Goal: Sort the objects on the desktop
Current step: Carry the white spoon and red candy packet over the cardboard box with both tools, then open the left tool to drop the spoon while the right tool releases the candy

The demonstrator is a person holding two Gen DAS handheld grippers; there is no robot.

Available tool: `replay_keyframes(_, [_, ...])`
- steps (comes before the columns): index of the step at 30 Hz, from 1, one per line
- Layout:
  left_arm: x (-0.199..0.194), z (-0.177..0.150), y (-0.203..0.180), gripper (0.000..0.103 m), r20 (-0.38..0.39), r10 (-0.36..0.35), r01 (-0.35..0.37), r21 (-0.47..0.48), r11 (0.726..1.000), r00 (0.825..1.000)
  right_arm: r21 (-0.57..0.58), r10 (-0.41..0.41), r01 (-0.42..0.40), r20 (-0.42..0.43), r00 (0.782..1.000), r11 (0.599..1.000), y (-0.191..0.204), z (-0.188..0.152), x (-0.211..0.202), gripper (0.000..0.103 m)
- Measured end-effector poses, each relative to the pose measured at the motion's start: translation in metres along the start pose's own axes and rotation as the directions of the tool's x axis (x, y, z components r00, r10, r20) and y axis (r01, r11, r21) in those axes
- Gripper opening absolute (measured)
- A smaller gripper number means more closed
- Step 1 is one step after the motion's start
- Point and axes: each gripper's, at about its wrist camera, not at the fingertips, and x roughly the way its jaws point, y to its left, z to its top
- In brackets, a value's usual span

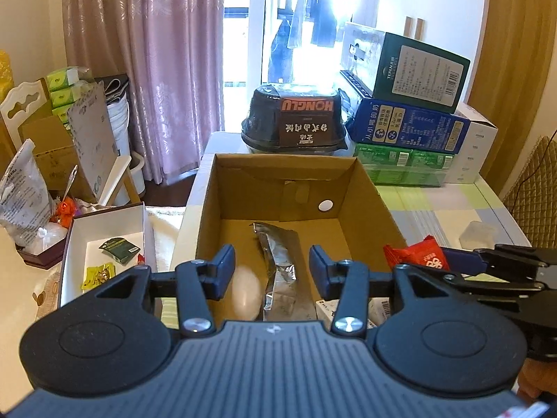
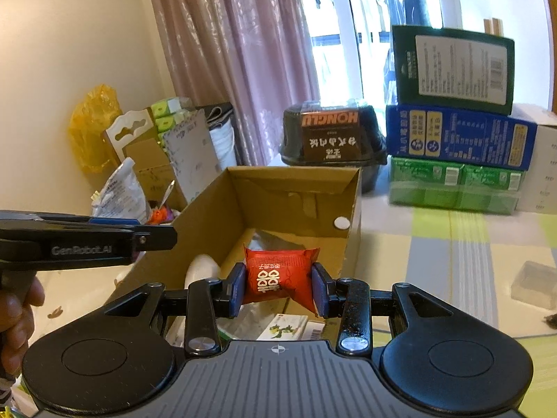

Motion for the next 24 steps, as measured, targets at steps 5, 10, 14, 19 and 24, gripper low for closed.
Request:
replay_keyframes(5, [-0.007, 0.000, 0.004, 0.041, 0.013, 0.011, -0.011, -0.005, 1.000, 1.000, -0.002, 0.036, -0.036, 0.013, 0.999, 0.999, 0.004, 0.005, 0.006, 0.049])
replay_keyframes(10, [-0.017, -0.001, 0.007, 0.054, 0.030, 0.018, -0.017, -0.010, 1.000, 0.999, -0.005, 0.022, -0.022, 0.016, 1.000, 1.000, 0.004, 0.007, 0.002, 0.063])
replay_keyframes(14, [-0.023, -0.004, 0.004, 0.060, 0.029, 0.016, -0.016, -0.012, 1.000, 0.999, -0.005, -0.009, 0.009, 0.001, 1.000, 1.000, -0.002, 0.005, -0.005, 0.064])
replay_keyframes(19, [-0.036, -0.011, -0.005, 0.070, 0.035, 0.017, -0.017, -0.014, 1.000, 0.999, -0.032, -0.041, 0.041, -0.019, 0.999, 0.999, -0.006, -0.002, -0.020, 0.069])
replay_keyframes(24, [-0.050, -0.018, -0.016, 0.078, 0.033, 0.008, -0.007, -0.022, 1.000, 0.999, -0.024, -0.072, 0.071, -0.029, 0.997, 0.997, -0.014, -0.010, -0.039, 0.074])
